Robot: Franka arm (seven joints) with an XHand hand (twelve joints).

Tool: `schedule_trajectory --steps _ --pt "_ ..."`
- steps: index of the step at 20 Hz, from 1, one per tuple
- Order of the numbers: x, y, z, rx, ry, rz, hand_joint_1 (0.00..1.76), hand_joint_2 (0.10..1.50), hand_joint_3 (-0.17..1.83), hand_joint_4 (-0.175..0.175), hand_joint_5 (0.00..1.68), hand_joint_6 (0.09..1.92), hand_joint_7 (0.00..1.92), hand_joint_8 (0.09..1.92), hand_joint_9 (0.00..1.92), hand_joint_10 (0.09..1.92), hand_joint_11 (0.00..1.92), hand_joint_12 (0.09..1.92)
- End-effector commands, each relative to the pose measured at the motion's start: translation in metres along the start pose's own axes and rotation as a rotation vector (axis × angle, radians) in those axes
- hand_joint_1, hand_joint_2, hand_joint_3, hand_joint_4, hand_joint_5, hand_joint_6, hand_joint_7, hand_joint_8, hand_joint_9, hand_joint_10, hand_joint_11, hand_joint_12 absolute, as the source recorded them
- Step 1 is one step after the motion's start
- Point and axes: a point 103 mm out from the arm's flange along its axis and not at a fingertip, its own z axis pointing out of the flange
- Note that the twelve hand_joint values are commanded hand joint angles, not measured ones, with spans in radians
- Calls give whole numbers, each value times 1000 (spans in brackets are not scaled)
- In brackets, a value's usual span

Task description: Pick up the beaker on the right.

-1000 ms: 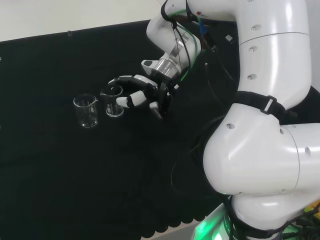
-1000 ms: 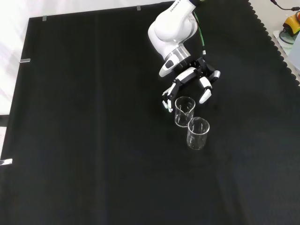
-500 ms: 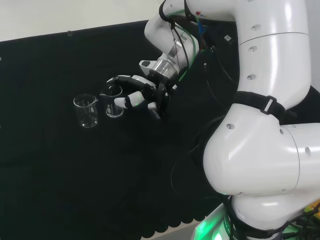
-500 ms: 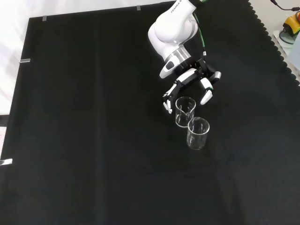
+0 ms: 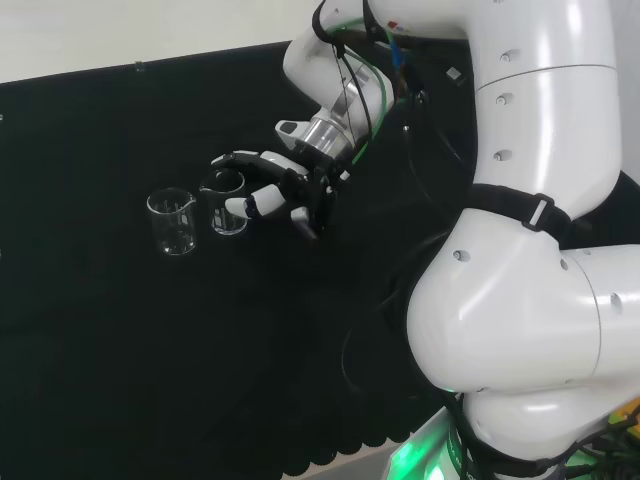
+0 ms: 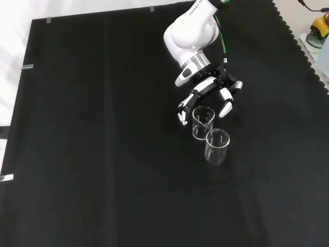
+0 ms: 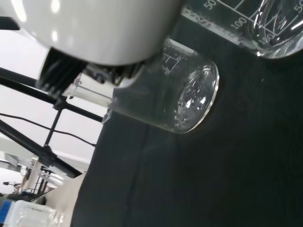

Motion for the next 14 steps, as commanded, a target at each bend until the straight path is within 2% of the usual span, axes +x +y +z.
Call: schedule_trajectory --steps 1,6,14 --pt "1 5 0 -9 -32 -3 1064 274 1159 -7 281 496 328 636 361 546 0 1154" --pt "-3 5 -9 -8 -25 -4 1067 274 1154 -2 299 500 332 633 358 547 0 1140" --pt "-5 7 -3 3 -31 -3 1072 275 1149 3 322 510 344 632 362 549 0 1129"
